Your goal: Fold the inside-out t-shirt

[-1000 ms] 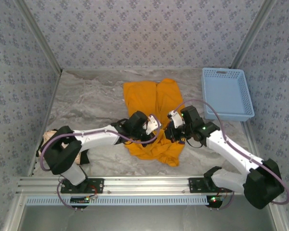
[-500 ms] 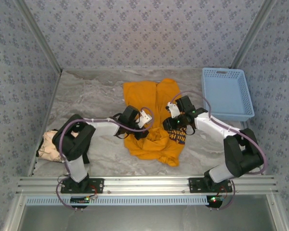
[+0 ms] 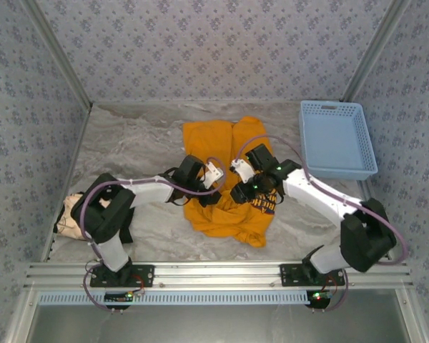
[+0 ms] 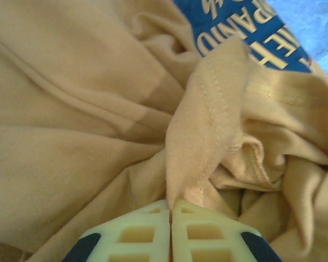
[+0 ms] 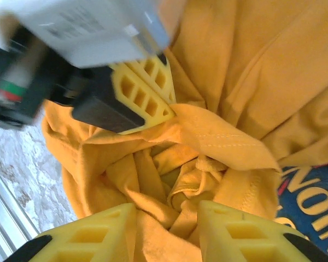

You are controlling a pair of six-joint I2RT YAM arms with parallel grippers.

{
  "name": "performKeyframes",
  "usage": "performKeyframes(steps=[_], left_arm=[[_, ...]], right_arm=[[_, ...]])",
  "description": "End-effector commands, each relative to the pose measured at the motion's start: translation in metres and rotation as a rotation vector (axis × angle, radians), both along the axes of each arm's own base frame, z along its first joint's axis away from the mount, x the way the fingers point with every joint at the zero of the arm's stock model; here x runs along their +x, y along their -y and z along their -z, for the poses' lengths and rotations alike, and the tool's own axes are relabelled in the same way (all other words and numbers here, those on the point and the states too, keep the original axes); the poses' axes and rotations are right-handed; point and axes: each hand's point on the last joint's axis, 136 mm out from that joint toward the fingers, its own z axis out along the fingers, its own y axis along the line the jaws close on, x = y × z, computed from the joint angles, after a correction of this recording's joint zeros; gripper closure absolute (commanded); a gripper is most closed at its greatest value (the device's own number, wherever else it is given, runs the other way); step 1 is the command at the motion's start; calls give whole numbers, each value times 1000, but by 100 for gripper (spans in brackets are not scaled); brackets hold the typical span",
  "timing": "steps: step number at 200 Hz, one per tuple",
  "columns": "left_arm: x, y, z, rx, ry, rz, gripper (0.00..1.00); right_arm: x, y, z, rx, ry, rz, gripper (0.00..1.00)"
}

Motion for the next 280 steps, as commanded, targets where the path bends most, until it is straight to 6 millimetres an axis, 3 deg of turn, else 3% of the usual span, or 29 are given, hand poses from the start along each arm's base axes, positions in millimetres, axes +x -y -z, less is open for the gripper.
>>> performKeyframes(steps=[1, 27, 50, 73, 99, 135, 162, 197, 248, 280], left_arm=[[-5, 5, -19, -65, 8, 17, 88], [0, 7, -26, -77, 12, 6, 84], [1, 11, -25, -96, -9, 10, 75], [-1, 13, -21, -94, -48, 10, 71], [-5, 9, -19, -106, -60, -12, 68], [4, -2, -9, -54, -61, -69, 64], [8, 2, 0, -46, -64, -64, 63], [18, 4, 8, -41, -73, -107, 65], [16, 4, -9, -76, -79, -114, 65], [-2, -2, -31, -121, -71, -40, 60]], right_arm=[[-18, 11, 19, -91, -99, -38, 63], [-27, 19, 32, -108, -190, -38, 60], [-36, 14, 41, -107, -255, -82, 60], [-43, 7, 41, -97, -284, -135, 75], [-56, -6, 24, -43, -251, -235, 95], [-79, -21, 0, 17, -49, -409, 100], [-77, -27, -9, 43, 186, -470, 100], [-106, -32, -4, 81, 395, -677, 100], [-147, -31, -3, 176, 623, -972, 100], [-140, -28, -6, 150, 685, -961, 100]])
